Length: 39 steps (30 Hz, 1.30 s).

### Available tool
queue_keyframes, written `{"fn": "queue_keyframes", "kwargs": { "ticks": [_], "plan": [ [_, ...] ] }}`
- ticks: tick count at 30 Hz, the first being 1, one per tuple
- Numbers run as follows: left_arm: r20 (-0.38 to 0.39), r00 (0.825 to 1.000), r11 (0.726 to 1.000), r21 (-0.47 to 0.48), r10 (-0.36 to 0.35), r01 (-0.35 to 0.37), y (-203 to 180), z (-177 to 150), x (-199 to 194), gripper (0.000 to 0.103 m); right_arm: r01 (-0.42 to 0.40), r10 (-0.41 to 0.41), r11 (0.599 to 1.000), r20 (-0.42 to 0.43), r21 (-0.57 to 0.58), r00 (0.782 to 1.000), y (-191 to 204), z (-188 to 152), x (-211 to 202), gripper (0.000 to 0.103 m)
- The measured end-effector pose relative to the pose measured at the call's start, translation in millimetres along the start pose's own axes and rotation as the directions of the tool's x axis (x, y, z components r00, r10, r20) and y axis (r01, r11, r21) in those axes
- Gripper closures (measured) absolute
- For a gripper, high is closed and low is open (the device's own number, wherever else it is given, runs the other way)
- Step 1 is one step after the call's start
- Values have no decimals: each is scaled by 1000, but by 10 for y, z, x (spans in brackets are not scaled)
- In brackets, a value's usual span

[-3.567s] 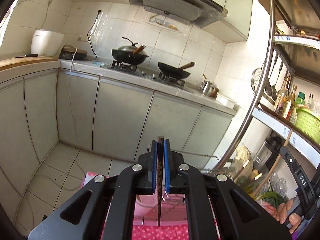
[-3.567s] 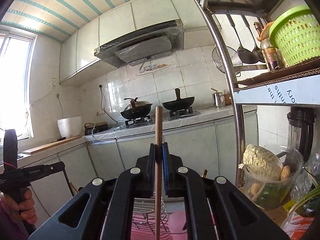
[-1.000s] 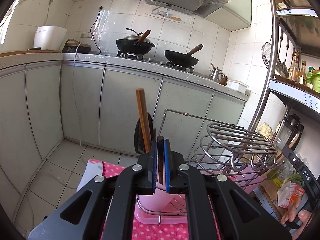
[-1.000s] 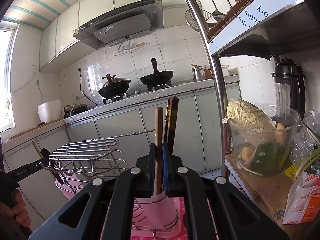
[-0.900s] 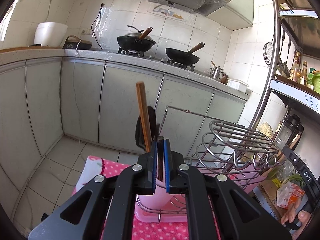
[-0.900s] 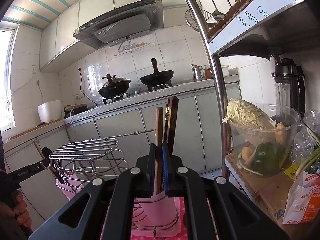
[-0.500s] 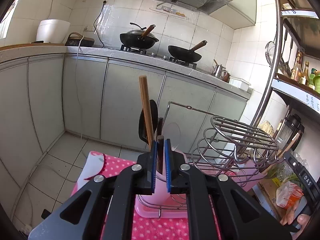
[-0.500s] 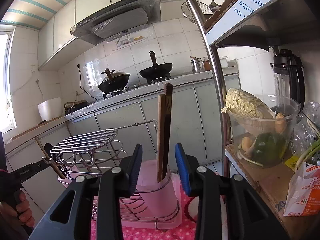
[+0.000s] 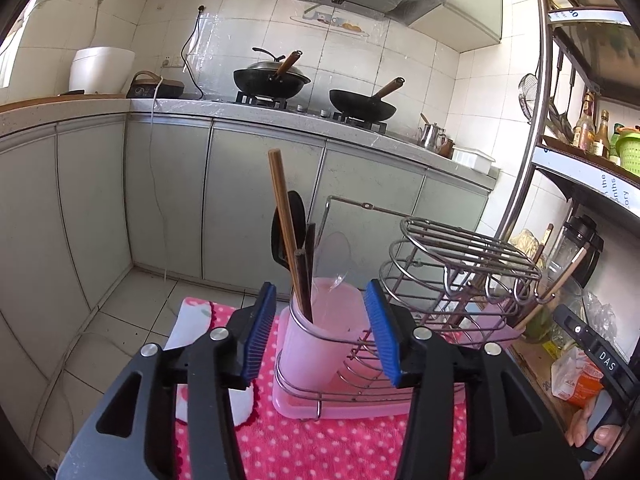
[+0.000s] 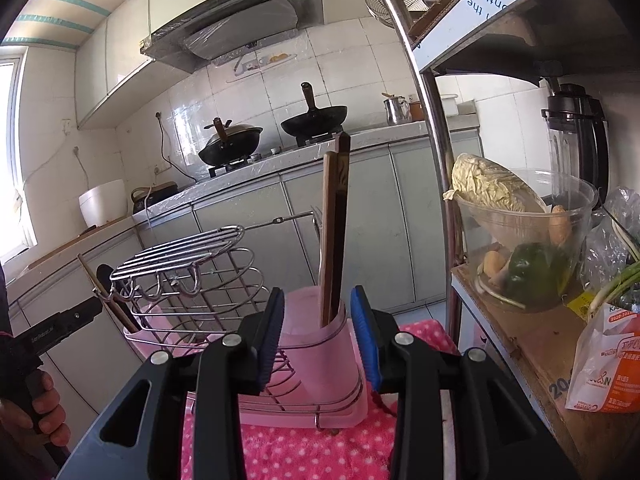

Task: Organize utensils

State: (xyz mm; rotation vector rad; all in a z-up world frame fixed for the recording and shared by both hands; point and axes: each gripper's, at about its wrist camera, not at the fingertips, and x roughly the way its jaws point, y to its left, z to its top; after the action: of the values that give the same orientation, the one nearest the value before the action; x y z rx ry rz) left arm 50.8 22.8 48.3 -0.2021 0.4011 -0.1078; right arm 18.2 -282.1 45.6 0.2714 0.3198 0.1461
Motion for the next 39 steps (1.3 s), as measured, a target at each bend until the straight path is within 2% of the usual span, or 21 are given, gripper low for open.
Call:
{"fn": "queue_keyframes", "kwargs": {
  "ticks": [17,31,39],
  "plan": [
    [-127,992,1000,-16,-26,24,-83,-322,-257,48,-62,61,998,-103,-6,993,250,-260,-284,68],
    [-184,981,998,11,-56,59,-373,-549,-515,46,-61,52,997,-170,-52,984,462,-461,-512,68],
    [-200,979,997,58,-43,56,-503,-666,-675,46,-68,52,994,-178,-87,983,594,-582,-676,68]
  ]
}}
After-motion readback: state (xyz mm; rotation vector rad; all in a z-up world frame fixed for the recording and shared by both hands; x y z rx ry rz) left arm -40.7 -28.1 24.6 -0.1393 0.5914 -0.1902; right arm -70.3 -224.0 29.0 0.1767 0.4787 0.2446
